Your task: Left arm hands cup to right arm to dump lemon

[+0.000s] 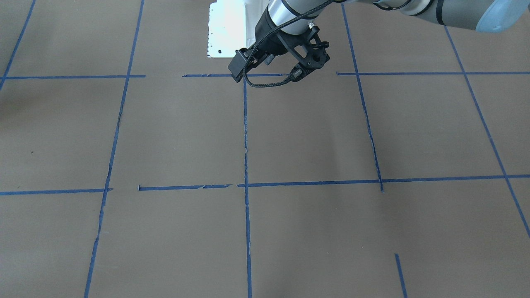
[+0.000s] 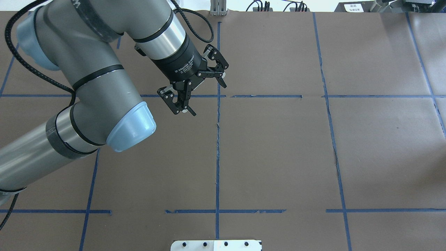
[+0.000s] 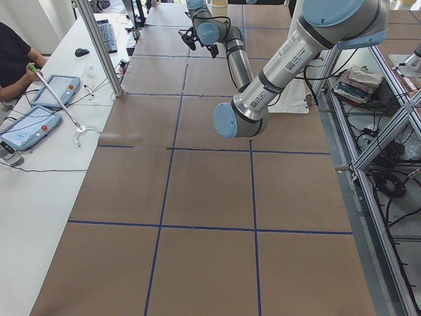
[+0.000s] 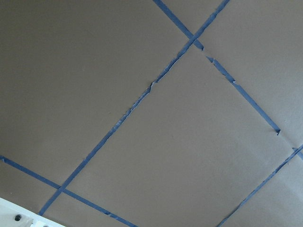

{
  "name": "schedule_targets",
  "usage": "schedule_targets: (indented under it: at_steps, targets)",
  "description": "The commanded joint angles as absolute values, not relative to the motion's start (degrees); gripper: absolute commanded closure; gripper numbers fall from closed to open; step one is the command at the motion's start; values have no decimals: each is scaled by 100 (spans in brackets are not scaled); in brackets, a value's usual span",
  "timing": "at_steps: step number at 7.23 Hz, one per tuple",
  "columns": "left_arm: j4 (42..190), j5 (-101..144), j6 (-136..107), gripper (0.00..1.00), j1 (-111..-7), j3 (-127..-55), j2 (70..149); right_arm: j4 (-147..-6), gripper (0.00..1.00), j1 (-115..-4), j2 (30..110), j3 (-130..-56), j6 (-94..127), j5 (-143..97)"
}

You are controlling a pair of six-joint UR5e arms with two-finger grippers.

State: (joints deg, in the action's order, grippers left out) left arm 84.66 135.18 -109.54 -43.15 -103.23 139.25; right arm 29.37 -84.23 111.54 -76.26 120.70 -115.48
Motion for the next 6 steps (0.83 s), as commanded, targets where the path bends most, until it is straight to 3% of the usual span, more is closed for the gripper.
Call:
schedule_targets:
  at_steps: [1,6]
  targets:
    - [8473,13518,-10951,0,-4324,-10318,13878,3215,55,-8849,11127,-7489,13818,-11523]
    - [8455,13465,-10890,0,-4342,-10353,13790,4059,52,-9158,10978,-7006,16293,-11496]
